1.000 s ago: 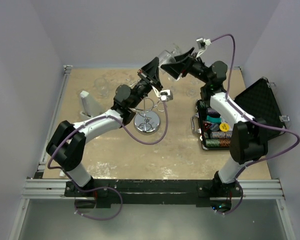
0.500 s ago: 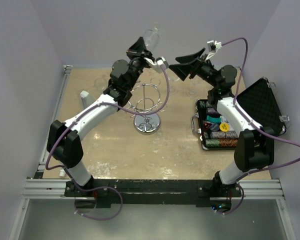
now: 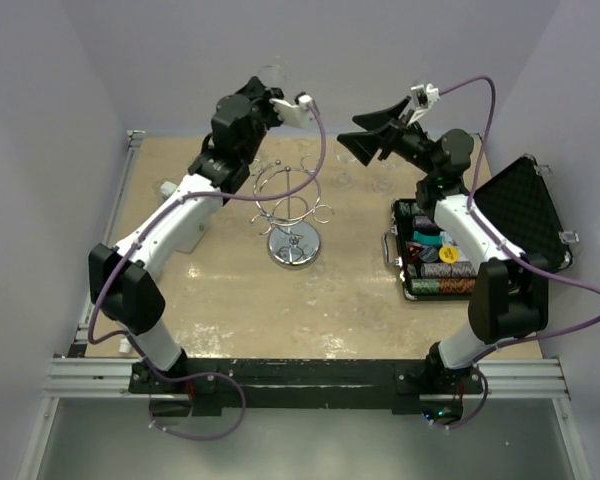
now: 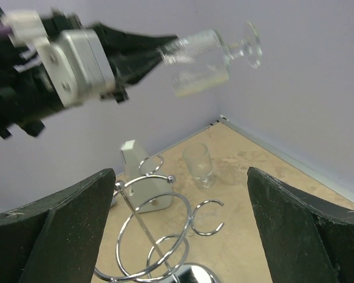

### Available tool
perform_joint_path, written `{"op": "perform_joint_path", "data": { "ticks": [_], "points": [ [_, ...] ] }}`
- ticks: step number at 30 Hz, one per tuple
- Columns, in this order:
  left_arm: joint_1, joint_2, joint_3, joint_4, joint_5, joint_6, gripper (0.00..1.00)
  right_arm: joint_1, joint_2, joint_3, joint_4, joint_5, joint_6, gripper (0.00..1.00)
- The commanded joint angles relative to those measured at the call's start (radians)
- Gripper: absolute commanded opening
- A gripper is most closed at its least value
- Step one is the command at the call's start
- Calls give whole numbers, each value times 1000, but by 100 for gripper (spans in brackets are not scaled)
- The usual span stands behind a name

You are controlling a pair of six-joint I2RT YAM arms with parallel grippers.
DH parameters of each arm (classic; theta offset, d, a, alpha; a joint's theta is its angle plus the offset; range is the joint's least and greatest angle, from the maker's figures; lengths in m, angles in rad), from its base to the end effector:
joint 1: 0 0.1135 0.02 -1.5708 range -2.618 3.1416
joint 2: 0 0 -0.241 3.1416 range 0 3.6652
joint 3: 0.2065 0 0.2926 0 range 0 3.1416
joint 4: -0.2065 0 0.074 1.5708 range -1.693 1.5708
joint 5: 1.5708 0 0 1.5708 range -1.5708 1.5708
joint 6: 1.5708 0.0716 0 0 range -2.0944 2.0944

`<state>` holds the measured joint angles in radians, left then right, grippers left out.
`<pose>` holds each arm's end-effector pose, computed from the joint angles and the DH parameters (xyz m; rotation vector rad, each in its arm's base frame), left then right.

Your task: Take the wine glass off the wine glass rack

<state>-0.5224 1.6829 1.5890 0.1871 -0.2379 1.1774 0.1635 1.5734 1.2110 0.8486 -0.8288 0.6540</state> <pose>0.4250 -0.2252 0.3992 1.0019 1.1436 0.7029 0.4037 0.1201 0.3663 -0.5021 1.2379 1.1472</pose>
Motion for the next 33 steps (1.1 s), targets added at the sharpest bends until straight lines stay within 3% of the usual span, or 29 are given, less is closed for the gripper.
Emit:
{"op": "perform_joint_path", "data": {
  "ticks": [1, 6, 13, 22, 28, 33],
  "points": [
    [73, -19, 227, -130, -110, -100, 0, -12, -41, 38, -92, 19, -120, 99],
    [154, 4, 334, -351, -106, -197, 0, -13, -35, 41, -117, 42, -137, 99],
    [245, 17, 362, -664, -94, -294, 0, -13, 0, 88, -232, 127, -195, 98],
    [341, 58, 459, -1133, 228, -436, 0, -19, 51, 145, -293, 175, -206, 98],
    [341, 46, 362, -1242, 318, -415, 0, -19, 68, 147, -295, 186, -194, 98],
    [338, 98, 368, -1347, 331, -364, 0, -19, 71, 133, -296, 194, -186, 98]
  ]
}}
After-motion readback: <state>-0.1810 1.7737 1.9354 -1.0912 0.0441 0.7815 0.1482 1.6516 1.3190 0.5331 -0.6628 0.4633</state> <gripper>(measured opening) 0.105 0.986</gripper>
